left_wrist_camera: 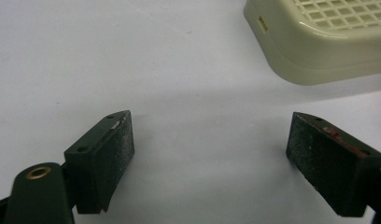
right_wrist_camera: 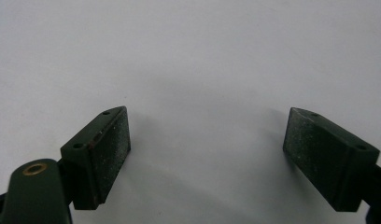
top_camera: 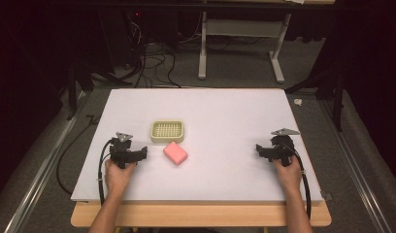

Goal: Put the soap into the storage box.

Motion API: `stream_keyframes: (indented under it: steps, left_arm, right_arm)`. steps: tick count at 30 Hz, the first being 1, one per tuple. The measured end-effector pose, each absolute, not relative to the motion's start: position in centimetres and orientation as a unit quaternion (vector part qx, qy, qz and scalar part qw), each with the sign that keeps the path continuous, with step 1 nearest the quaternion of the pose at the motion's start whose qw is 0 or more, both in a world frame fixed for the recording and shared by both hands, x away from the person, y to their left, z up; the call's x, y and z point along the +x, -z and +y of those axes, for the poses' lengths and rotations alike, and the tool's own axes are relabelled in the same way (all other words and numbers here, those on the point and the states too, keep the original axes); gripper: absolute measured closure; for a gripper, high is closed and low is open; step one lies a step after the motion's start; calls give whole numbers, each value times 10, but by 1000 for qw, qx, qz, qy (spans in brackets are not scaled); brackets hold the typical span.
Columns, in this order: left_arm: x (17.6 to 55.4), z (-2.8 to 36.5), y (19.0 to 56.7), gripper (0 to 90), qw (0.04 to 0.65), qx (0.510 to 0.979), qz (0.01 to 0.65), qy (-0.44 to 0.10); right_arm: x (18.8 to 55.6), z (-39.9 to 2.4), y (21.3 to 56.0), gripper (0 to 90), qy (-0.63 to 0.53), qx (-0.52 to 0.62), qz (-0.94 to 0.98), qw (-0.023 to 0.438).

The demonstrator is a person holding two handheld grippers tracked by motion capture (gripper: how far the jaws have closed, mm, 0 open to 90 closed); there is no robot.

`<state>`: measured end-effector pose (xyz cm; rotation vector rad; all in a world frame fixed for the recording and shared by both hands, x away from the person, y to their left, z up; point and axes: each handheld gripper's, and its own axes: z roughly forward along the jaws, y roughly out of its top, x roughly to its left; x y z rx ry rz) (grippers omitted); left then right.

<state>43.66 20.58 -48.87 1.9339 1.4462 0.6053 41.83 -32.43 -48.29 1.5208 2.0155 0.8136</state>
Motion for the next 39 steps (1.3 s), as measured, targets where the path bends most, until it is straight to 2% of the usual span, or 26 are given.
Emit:
stream_keyframes:
  steps: [16, 39]
  left_arm:
    - [436, 206, 484, 153, 310, 732, 562, -229]
    - [415, 197, 461, 151, 358, 750, 522, -191]
  right_arm:
    - [418, -324, 483, 155, -298, 556, 737, 242]
    - [418, -324, 483, 155, -298, 556, 737, 242]
